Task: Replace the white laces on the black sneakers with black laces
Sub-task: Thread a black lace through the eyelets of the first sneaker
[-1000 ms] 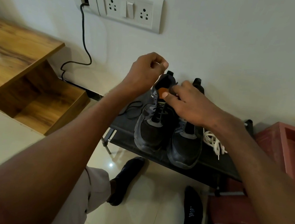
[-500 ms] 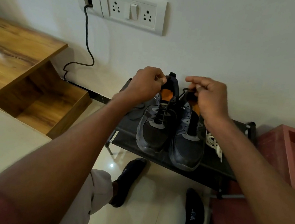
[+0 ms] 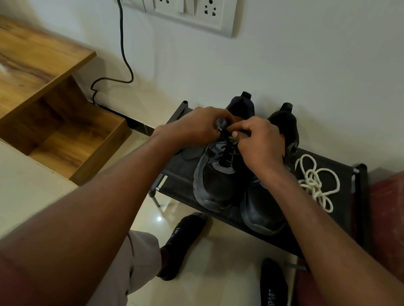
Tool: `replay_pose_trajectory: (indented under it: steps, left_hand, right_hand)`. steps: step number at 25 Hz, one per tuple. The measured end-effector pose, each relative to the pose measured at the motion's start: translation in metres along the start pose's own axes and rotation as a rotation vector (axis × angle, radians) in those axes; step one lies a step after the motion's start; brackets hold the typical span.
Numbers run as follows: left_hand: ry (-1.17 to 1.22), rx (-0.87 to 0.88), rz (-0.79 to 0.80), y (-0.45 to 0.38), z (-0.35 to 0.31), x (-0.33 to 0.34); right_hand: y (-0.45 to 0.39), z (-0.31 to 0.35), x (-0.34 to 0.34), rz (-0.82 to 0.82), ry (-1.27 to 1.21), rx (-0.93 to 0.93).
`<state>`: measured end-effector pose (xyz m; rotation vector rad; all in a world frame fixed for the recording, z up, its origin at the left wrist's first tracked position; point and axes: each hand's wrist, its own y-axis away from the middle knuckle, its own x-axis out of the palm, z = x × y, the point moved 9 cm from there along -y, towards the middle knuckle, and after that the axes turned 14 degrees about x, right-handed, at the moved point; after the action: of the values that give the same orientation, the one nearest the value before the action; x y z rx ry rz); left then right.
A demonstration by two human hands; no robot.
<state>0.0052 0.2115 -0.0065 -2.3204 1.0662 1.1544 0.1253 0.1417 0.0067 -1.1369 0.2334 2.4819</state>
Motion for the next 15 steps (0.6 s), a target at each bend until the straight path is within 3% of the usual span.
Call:
replay_pose_trajectory:
  steps: [4,7,15]
  left_hand:
    - [-0.017,-0.023,0.015,-0.005,0.004,0.002]
    - [0.016,-0.045,0.008,-0.005,0.01,0.002]
    - [0.063,-0.072,-0.019,-0.003,0.018,0.0]
  right_hand:
    - [0.0,0.002,-0.005,-0.107,-0.004,-0.047]
    - [0.004,0.012,-0.005,-0.209,0.178,-0.137]
    - [-0.01,0.0,0.004,-0.122,0.294,-0.013]
